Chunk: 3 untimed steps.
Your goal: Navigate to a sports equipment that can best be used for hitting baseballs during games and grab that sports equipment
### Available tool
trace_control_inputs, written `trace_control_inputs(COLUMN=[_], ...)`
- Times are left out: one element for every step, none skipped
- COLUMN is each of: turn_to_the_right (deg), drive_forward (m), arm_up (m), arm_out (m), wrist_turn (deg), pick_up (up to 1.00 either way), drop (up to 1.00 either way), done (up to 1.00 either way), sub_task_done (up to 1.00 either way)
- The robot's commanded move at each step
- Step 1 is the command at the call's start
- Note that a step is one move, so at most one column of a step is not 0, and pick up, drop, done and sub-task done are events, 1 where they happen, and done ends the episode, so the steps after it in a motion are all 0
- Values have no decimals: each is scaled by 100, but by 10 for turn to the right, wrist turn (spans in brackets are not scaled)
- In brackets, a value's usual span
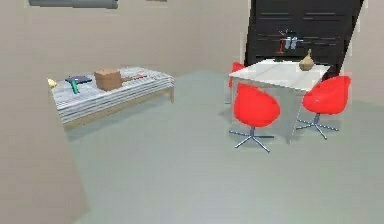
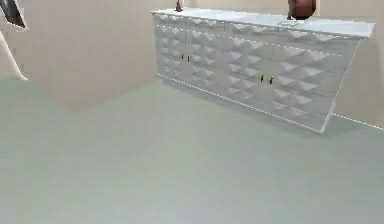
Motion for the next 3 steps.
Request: trace_control_inputs(turn_to_the_right=[-30,0,0], drive_forward=[0,100,100], arm_up=[0,0,0], arm_out=[0,0,0], wrist_turn=[0,0,0], pick_up=[0,0,0], drop=[0,0,0], done=[0,0,0], sub_task_done=[0,0,0])
